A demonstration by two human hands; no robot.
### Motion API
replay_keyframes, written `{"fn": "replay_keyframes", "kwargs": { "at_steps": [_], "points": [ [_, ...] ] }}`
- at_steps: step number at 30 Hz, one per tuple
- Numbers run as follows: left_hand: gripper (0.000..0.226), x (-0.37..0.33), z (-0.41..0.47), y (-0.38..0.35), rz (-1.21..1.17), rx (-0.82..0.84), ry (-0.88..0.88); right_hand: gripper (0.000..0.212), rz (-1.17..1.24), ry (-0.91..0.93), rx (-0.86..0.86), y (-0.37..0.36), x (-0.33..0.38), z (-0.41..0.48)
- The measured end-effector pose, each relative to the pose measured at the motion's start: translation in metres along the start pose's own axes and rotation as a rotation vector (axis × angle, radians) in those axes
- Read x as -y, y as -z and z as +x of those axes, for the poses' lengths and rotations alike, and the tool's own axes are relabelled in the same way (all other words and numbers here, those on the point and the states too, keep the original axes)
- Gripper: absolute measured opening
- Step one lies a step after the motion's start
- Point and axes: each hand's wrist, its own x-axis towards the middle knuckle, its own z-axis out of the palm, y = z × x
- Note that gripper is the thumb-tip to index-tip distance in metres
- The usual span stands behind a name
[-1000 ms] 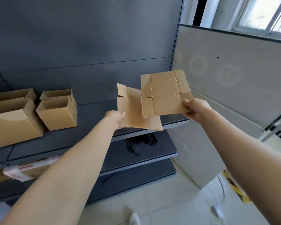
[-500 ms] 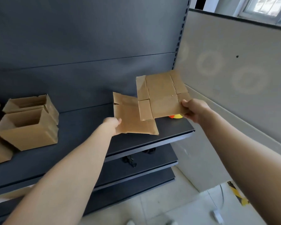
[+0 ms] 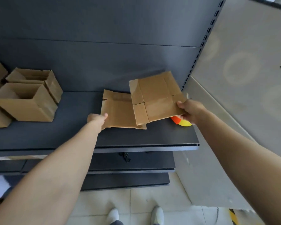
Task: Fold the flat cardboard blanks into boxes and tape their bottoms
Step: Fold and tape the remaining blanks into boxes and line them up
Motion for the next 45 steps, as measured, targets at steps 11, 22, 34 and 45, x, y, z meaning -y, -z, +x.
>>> {"fn": "replay_keyframes", "kwargs": {
  "at_steps": [11,22,34,45],
  "points": [
    [0.025,-0.037,-0.043,-0.024,0.184,-0.068,-0.29,0.016,-0.115,0.082,0.07,0.004,0.026,0.007],
    [0.05,-0.099,-0.118,-0.073,0.129,0.117,-0.498,0.031,-0.912,0.67,-0.06,0.031,0.075,-0.022],
    [0.076,-0.106,-0.115,-0.075,0.14,0.353,-0.433,0.018,-1.066,0.668,-0.068,0.042,0.064,-0.024],
    [0.073,-0.116,-0.109,-0.094,0.173,0.468,-0.436,0.023,-1.104,0.563,-0.052,0.051,0.052,-0.028]
  ]
}}
